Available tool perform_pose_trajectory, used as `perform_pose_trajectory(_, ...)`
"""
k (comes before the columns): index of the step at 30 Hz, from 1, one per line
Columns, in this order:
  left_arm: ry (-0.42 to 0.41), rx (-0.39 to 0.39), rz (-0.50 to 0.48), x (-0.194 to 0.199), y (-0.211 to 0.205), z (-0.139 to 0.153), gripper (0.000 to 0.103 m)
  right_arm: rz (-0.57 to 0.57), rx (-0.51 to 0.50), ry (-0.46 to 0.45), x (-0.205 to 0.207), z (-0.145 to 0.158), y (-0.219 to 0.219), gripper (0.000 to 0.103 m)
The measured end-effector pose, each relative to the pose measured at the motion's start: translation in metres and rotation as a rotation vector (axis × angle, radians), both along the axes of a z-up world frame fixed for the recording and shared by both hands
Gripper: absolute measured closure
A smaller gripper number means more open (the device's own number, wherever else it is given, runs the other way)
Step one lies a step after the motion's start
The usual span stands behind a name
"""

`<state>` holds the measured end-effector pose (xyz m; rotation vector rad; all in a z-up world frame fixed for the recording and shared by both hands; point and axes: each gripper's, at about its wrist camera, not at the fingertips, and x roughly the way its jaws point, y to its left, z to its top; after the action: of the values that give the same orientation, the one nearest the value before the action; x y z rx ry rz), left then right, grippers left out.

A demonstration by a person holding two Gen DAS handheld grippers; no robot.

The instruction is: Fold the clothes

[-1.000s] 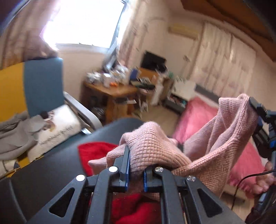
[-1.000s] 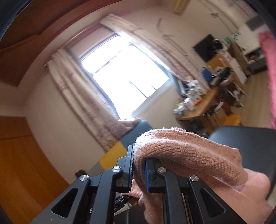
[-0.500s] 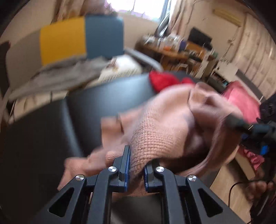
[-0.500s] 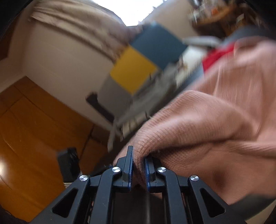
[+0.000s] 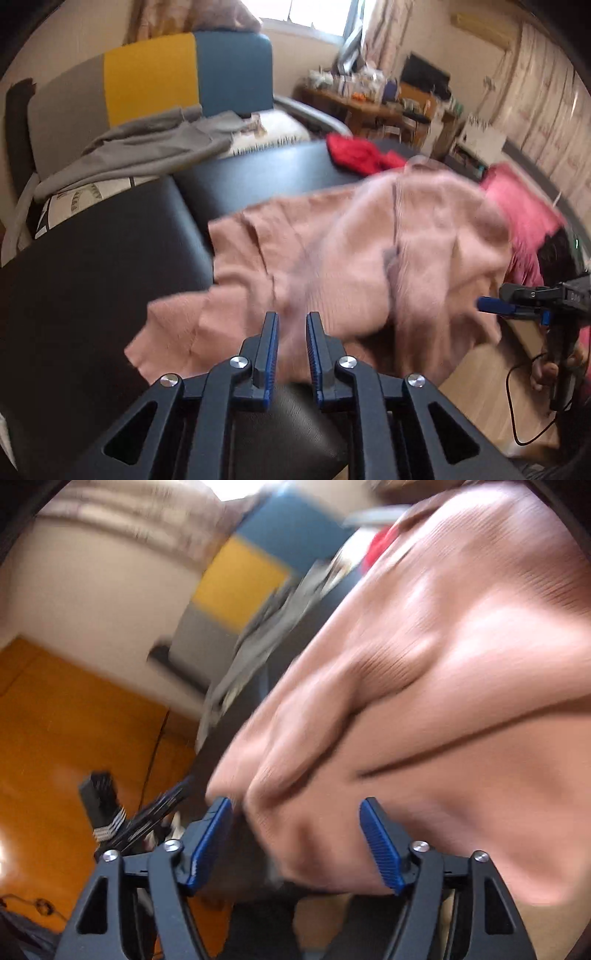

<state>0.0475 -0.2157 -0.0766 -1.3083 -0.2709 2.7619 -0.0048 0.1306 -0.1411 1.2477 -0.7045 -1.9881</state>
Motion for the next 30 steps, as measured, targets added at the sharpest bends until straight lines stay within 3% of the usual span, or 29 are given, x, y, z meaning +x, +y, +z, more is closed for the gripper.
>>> perform_pose_trajectory(4,0.013,0.018,0.026,-0.011,0.004,0.005,0.087,-0.254,0.085,0.111,-0.008,0.03,0.08,0.024)
perform_pose_trajectory(8,-0.007,0.019,-0.027,-0.021,0.028,-0.003,0.087,-0.376,0.126,0.166,-0.053,0.061,0.126,0.024)
perform_pose_trajectory(12,-0.031,0.017,-0.153,-0.019,0.069,-0.012,0.083,-0.457,0.011,0.086,-0.109,0.065,0.165,0.024)
perform_pose_trajectory(16,-0.054,0.004,-0.277,-0.018,0.108,-0.022,0.082,-0.474,-0.183,-0.154,-0.179,0.037,0.163,0.024)
perform_pose_trajectory(18,-0.066,-0.035,-0.317,-0.017,0.119,-0.029,0.081,-0.524,-0.188,-0.26,-0.206,0.021,0.163,0.024)
perform_pose_trajectory(21,-0.091,-0.074,-0.343,-0.019,0.127,-0.039,0.08,-0.528,-0.232,-0.333,-0.229,0.001,0.167,0.023)
perform_pose_trajectory(25,-0.126,-0.131,-0.399,-0.024,0.14,-0.053,0.079,-0.576,-0.314,-0.401,-0.257,-0.024,0.178,0.016)
perform_pose_trajectory(28,-0.153,-0.181,-0.473,-0.024,0.156,-0.065,0.079,-0.647,-0.297,-0.379,-0.272,-0.03,0.167,0.016)
perform_pose_trajectory(29,-0.16,-0.175,-0.498,-0.023,0.16,-0.07,0.079,-0.649,-0.258,-0.352,-0.278,-0.028,0.163,0.018)
perform_pose_trajectory(30,-0.167,-0.169,-0.523,-0.022,0.164,-0.074,0.079,-0.643,-0.189,-0.304,-0.284,-0.024,0.153,0.034)
